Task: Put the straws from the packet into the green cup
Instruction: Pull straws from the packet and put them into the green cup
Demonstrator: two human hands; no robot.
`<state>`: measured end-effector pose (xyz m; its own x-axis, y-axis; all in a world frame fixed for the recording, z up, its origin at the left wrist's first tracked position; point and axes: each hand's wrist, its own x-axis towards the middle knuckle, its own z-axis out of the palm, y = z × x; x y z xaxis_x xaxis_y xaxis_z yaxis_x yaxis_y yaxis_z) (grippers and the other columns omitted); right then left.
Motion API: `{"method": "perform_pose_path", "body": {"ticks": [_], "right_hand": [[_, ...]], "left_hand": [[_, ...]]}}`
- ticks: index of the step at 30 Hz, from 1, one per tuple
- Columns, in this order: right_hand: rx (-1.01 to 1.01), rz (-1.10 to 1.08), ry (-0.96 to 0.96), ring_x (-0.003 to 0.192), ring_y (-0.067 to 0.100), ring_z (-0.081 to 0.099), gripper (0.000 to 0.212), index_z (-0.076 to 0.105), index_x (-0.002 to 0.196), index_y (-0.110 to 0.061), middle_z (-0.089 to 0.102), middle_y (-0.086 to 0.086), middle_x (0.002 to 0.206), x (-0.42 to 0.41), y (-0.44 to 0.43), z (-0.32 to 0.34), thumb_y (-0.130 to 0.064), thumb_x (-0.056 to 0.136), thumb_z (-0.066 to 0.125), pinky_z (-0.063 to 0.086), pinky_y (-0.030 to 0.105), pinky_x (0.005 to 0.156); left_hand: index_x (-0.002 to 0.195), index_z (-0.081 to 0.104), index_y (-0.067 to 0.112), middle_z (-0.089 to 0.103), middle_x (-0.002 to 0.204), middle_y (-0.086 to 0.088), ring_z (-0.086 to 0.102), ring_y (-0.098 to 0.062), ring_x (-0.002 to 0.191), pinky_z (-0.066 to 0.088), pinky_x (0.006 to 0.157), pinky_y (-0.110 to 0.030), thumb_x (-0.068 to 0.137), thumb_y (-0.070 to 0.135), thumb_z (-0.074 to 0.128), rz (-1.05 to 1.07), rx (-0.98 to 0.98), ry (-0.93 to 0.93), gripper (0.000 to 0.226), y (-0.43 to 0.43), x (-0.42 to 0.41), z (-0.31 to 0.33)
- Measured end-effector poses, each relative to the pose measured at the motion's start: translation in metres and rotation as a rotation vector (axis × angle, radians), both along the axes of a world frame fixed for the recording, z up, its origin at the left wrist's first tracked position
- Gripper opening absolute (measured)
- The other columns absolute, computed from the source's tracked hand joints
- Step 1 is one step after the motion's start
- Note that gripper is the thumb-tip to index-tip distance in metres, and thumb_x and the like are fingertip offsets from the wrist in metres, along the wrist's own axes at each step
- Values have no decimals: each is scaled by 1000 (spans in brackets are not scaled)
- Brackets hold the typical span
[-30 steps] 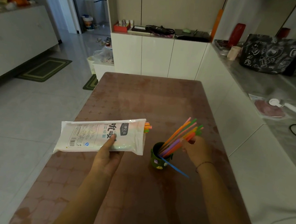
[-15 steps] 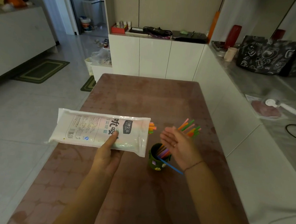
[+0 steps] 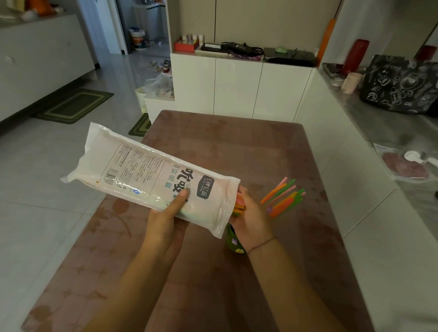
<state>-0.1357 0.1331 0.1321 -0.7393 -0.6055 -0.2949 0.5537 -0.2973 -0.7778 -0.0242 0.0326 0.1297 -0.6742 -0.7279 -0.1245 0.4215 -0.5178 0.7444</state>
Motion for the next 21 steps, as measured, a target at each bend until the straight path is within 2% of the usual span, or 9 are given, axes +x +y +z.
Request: {"method": "perform_pose_path", "body": {"ticks": [3, 6, 9, 12, 15, 16, 17, 19, 21], "right_hand": [[66, 35, 51, 80, 22, 67, 27, 71, 91, -15, 73, 4, 82, 6, 5, 0, -27, 94, 47, 56, 31, 63], [262, 109, 120, 86, 25, 64, 30, 64, 108, -11, 68, 9, 96, 11, 10, 4, -32, 92, 50, 50, 21, 48], [419, 127, 250, 68, 17, 57, 28, 62, 108, -10, 62, 8, 92, 14, 15, 3, -30, 90, 55, 39, 16, 36], [408, 25, 333, 71, 16, 58, 23, 63, 107, -10, 64, 10, 95, 13, 17, -1, -22, 87, 61, 45, 21, 45], [412, -58, 440, 84, 24, 64, 21, 68, 102, -6, 68, 15, 97, 10, 19, -4, -15, 84, 64, 56, 34, 69], [427, -71, 469, 83, 24, 65, 20, 68, 102, -4, 69, 15, 95, 8, 20, -4, -13, 84, 65, 57, 37, 73], [433, -71, 490, 76, 21, 66, 19, 68, 101, -4, 70, 13, 89, 5, 23, -4, -13, 84, 64, 57, 36, 71], [402, -60, 502, 55, 8, 61, 13, 68, 95, -4, 66, 7, 69, -1, 28, -3, -10, 85, 63, 54, 24, 57], [358, -67, 476, 46, 2, 57, 8, 68, 90, -4, 62, 1, 57, -11, 35, -1, -4, 85, 61, 48, 14, 48]], "left_hand": [[127, 56, 23, 67, 124, -7, 65, -23, 112, 57, 86, -41, 83, 7, 66, 22, 77, 18, 47, -6, 3, -3], [131, 54, 20, 67, 125, -8, 65, -23, 112, 57, 88, -42, 85, 5, 64, 45, 134, 16, 49, -9, 4, -6], [133, 52, 18, 66, 125, -9, 65, -23, 111, 57, 87, -40, 86, 3, 62, 64, 152, 6, 50, -10, 4, -10], [127, 57, 16, 66, 123, -9, 65, -22, 110, 56, 89, -40, 86, 1, 62, 76, 187, -37, 43, -8, 3, -12], [128, 56, 13, 68, 116, -8, 69, -19, 98, 59, 80, -36, 86, -1, 60, 84, 250, -32, 44, -8, 3, -16], [127, 56, 13, 69, 113, -7, 70, -18, 95, 60, 78, -36, 87, -1, 60, 82, 263, -26, 43, -9, 3, -16], [125, 57, 15, 71, 110, -6, 71, -17, 93, 60, 77, -36, 87, -1, 59, 81, 275, -20, 41, -9, 3, -17], [121, 57, 17, 74, 103, -3, 72, -16, 90, 60, 77, -37, 87, -2, 59, 89, 301, -9, 38, -12, 5, -19], [117, 58, 18, 75, 99, -2, 72, -17, 90, 60, 75, -39, 87, -2, 59, 113, 325, 8, 37, -17, 9, -21]]}}
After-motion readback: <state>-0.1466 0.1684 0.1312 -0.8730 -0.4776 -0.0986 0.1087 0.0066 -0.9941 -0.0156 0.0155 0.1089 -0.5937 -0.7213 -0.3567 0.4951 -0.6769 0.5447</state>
